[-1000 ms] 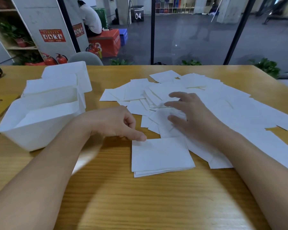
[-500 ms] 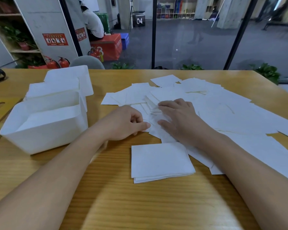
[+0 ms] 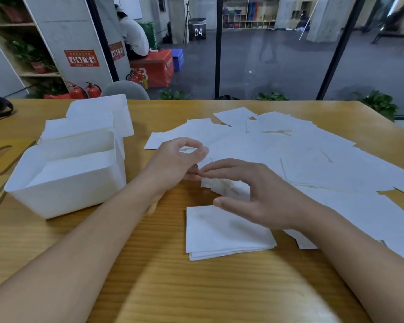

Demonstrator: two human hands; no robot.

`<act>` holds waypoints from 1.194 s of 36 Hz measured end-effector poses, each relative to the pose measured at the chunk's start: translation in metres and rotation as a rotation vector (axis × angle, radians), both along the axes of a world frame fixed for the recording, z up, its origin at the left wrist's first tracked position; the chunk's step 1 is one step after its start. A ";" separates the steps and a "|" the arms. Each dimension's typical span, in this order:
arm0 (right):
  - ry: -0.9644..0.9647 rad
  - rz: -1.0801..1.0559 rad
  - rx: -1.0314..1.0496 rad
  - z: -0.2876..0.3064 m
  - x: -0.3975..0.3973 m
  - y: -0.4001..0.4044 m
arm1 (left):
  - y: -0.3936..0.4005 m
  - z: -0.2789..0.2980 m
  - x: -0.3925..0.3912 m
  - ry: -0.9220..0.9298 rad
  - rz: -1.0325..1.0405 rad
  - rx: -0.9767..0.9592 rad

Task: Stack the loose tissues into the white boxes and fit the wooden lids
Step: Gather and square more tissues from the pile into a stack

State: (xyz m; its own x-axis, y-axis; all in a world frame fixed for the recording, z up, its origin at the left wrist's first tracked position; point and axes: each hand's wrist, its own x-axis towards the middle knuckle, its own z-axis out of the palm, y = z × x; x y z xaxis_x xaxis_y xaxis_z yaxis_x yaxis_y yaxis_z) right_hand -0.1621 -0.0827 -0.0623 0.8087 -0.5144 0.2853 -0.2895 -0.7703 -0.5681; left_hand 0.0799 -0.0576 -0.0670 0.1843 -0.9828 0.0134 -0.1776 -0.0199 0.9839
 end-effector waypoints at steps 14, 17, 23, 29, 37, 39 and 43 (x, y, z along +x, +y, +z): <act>-0.199 -0.207 -0.094 -0.004 -0.007 -0.016 | -0.003 0.002 0.009 -0.205 0.075 -0.366; -0.268 -0.292 -0.161 -0.005 -0.008 -0.022 | -0.002 0.007 0.009 -0.208 0.059 -0.491; -0.251 -0.406 -0.216 0.000 -0.011 -0.026 | 0.001 0.015 0.009 -0.149 -0.060 -0.622; -0.220 -0.416 -0.210 0.001 -0.009 -0.024 | 0.004 0.020 0.012 -0.098 -0.143 -0.661; -0.375 -0.402 -0.226 0.001 -0.008 -0.021 | 0.004 0.017 0.009 -0.008 -0.268 -0.598; -0.405 -0.407 -0.211 0.001 -0.009 -0.022 | 0.004 0.017 0.009 -0.027 -0.250 -0.566; -0.404 -0.400 -0.179 0.002 -0.013 -0.025 | 0.001 0.015 0.010 -0.227 -0.091 -0.503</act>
